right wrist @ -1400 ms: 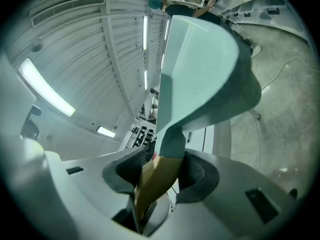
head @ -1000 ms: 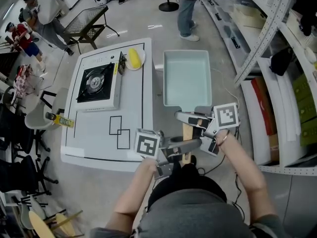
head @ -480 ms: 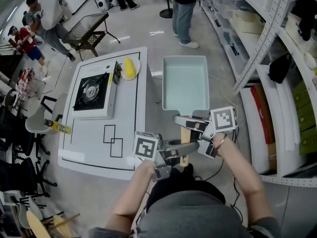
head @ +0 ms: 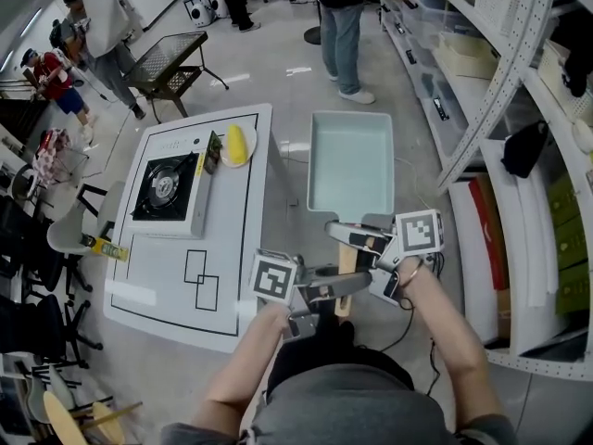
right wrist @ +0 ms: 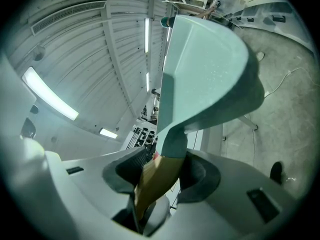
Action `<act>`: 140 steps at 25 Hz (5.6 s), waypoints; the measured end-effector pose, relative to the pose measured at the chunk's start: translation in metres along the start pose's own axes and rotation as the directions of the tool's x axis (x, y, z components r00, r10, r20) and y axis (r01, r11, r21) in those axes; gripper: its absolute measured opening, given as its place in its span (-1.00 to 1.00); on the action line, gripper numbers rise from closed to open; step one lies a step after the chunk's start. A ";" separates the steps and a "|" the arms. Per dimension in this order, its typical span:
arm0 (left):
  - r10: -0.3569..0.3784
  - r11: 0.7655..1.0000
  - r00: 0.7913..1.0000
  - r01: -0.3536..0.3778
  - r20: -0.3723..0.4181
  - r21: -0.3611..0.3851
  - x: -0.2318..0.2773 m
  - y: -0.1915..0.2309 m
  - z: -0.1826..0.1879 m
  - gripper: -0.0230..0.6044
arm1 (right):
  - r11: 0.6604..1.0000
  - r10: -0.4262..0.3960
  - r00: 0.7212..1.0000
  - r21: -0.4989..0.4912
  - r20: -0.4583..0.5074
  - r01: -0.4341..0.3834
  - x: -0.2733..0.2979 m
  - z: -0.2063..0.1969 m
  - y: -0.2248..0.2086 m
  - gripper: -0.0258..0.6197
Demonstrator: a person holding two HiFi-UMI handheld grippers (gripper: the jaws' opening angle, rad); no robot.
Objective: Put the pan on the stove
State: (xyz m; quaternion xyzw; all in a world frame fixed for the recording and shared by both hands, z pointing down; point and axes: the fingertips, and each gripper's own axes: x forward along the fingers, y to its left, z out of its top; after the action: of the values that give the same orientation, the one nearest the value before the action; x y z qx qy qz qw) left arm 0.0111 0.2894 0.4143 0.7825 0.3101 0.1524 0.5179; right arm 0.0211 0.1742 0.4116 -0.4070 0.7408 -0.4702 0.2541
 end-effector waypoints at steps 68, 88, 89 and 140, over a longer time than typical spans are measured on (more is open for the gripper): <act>0.325 0.880 0.236 -0.431 0.916 -0.201 -0.258 0.124 0.304 -0.59 | 0.893 0.379 0.247 0.283 -0.892 -0.349 0.343 0.082 -0.056 -0.38; 0.316 0.859 -0.019 -0.418 0.948 -0.295 -0.343 0.111 0.255 -0.59 | 0.886 0.363 -0.001 0.345 -0.932 -0.309 0.389 -0.012 -0.040 -0.38; 0.318 0.861 -0.026 -0.410 0.948 -0.300 -0.345 0.111 0.254 -0.59 | 0.888 0.361 -0.005 0.345 -0.933 -0.303 0.390 -0.014 -0.040 -0.38; 0.330 0.907 -0.106 -0.238 0.938 -0.347 -0.363 0.103 0.250 -0.47 | 0.931 0.343 -0.031 0.344 -0.939 -0.121 0.400 -0.028 -0.051 -0.37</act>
State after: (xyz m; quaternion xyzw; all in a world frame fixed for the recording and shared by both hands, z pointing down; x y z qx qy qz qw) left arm -0.0909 -0.1513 0.4334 0.6805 -0.3335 -0.3355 0.5596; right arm -0.1972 -0.1604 0.4725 0.1914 0.7205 -0.6254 -0.2305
